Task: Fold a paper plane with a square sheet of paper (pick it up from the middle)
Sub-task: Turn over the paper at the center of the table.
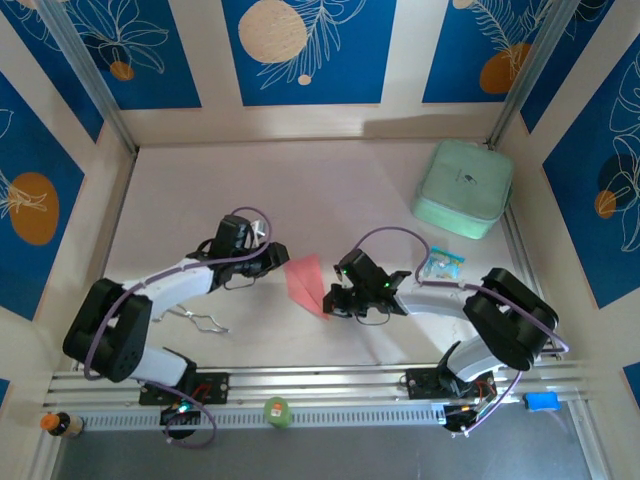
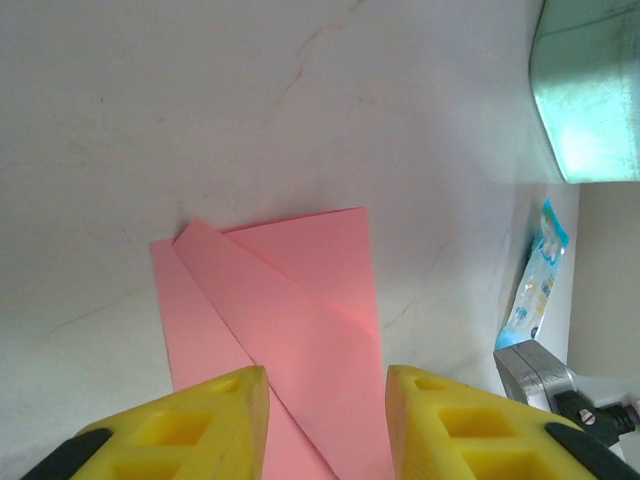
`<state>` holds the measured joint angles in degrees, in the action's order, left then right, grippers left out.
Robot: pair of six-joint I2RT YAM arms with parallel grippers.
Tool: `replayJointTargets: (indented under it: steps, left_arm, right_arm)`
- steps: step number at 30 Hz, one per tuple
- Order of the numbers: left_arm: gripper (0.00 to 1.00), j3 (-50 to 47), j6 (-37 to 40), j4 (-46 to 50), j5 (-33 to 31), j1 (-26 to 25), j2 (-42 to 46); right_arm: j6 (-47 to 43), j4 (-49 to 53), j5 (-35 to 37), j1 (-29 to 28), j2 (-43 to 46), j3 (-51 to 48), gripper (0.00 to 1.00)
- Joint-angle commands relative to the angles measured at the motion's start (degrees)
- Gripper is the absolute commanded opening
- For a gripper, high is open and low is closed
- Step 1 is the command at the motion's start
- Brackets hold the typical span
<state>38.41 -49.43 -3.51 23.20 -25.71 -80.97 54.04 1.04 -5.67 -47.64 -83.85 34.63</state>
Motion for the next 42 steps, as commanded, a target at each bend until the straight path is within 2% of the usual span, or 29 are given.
replayJointTargets:
  steps: [1, 16, 23, 28, 32, 36, 38, 42]
  left_arm:
    - [0.36, -0.25, 1.43, 1.96, -2.33, 0.49, 2.41]
    - [0.39, -0.70, 1.85, 2.78, -6.01, 0.49, 7.75]
    - [0.42, -1.23, 3.01, 5.54, -9.37, 0.49, 10.57]
    - [0.42, -1.15, 3.20, 6.53, -10.60, 0.49, 11.37]
    - [0.43, -1.14, 3.28, 7.37, -11.52, 0.47, 12.31]
    - [0.44, -1.21, 3.40, 10.39, -15.73, 0.49, 15.07]
    - [0.45, -1.17, 3.30, 12.40, -18.49, 0.49, 17.09]
    - [0.49, -2.03, 2.44, 16.55, -25.33, 0.56, 22.10]
  right_arm:
    - [-2.87, 4.46, 3.72, -0.35, 2.29, 2.21, 0.01]
    - [-10.63, 16.42, 12.88, -0.78, 5.70, 7.04, 0.01]
    - [-14.16, 23.96, 22.69, -2.50, 6.62, 10.68, 0.01]
    - [-16.51, 29.55, 34.99, -6.22, 6.75, 13.52, 0.01]
    - [-14.31, 39.84, 47.48, -9.77, 2.21, 18.97, 0.02]
    - [-6.61, 53.29, 58.44, -13.57, -6.24, 26.14, 0.02]
    - [-6.47, 55.87, 59.96, -14.94, -10.43, 28.82, 0.02]
    - [-9.59, 54.11, 57.53, -17.44, -17.31, 32.25, 0.04]
